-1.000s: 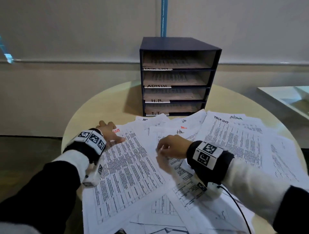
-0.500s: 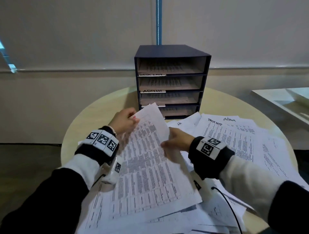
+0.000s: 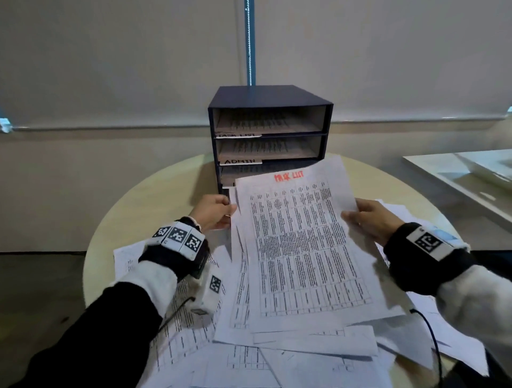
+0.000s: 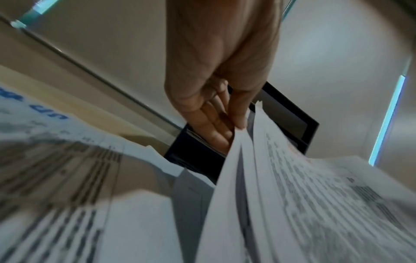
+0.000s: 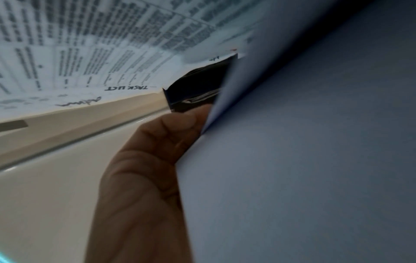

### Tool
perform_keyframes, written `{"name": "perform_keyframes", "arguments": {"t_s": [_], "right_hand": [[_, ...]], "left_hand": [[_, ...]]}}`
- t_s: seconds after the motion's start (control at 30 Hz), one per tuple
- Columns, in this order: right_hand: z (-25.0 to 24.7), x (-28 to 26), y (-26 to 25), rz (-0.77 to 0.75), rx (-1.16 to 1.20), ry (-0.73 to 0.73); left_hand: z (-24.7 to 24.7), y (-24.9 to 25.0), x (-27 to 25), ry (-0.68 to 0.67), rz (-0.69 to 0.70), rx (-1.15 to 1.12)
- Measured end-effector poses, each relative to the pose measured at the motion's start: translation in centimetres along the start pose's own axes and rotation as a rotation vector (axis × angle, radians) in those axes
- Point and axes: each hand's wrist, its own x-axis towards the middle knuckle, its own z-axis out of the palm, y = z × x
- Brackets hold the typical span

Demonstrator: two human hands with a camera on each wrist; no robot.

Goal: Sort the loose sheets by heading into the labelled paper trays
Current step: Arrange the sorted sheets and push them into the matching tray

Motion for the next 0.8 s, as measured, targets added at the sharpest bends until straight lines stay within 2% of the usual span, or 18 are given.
{"name": "perform_keyframes", "arguments": {"t_s": [0.13,0.27,0.37,0.47,0.63,0.7,0.8], "right_hand": [[-0.6,0.4,1.3,-0.047,-0.055,0.084],[-1.5,0.3,2.2,-0.026,0.112,0.136],[-2.1,-0.2,2.6,0.030,0.267,0.070],[-2.3,-0.6,2.8,0.007,0.334,-0.039],[-1.9,-1.3,2.6,-0.056,0.394,-0.311],[-1.7,-1.0,2.6,-0.040,0.379,-0.318],[-1.0,-0.7,2.1,-0.028,0.401,-0.250]], "left_hand": [[1.7,-0.7,0.4,0.078,-0.034,-0.005],[1.8,-2.2,1.6,0.210,-0.053,-0.055],[1.4,-2.9,2.2,0.274,-0.040,-0.093],[1.3,-2.2,1.7,0.326,-0.005,-0.171],[1.7,-0.8,0.8,0.282,0.030,-0.290],[2.0,-0.5,0.6,0.279,0.046,-0.302],[2.6,-0.3,0.5,0.274,0.080,-0.300]]}}
